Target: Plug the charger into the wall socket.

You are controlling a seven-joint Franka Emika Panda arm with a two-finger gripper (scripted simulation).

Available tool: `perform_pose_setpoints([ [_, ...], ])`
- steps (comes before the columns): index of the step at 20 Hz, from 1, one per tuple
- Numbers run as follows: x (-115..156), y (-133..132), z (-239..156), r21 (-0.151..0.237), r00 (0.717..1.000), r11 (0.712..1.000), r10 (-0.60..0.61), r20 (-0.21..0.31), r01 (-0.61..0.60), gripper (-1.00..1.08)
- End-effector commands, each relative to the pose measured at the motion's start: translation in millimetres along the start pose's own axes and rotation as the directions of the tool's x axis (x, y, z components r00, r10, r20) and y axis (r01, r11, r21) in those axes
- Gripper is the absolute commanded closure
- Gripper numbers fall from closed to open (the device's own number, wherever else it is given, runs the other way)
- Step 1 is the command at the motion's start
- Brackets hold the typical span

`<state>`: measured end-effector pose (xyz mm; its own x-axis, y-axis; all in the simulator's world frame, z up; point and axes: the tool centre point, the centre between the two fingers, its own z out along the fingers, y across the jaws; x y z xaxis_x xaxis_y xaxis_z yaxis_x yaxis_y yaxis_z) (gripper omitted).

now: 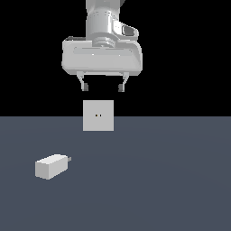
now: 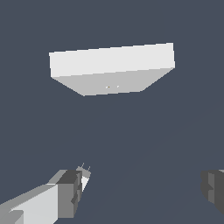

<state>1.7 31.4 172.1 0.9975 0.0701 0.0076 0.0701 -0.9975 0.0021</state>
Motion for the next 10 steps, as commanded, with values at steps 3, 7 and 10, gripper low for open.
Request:
perform_pose_setpoints([
  [3,-0.5,-0.3,0.4,0.000,1.000,1.000,0.002,-0.001,-0.002,-0.92],
  [7,-4.3,-2.2,3.4,-0.001,1.000,1.000,0.015,-0.005,-0.015,-0.92],
  [10,-9.6,-5.0,7.7,-0.002,0.999,0.999,0.035,-0.012,-0.035,-0.92],
])
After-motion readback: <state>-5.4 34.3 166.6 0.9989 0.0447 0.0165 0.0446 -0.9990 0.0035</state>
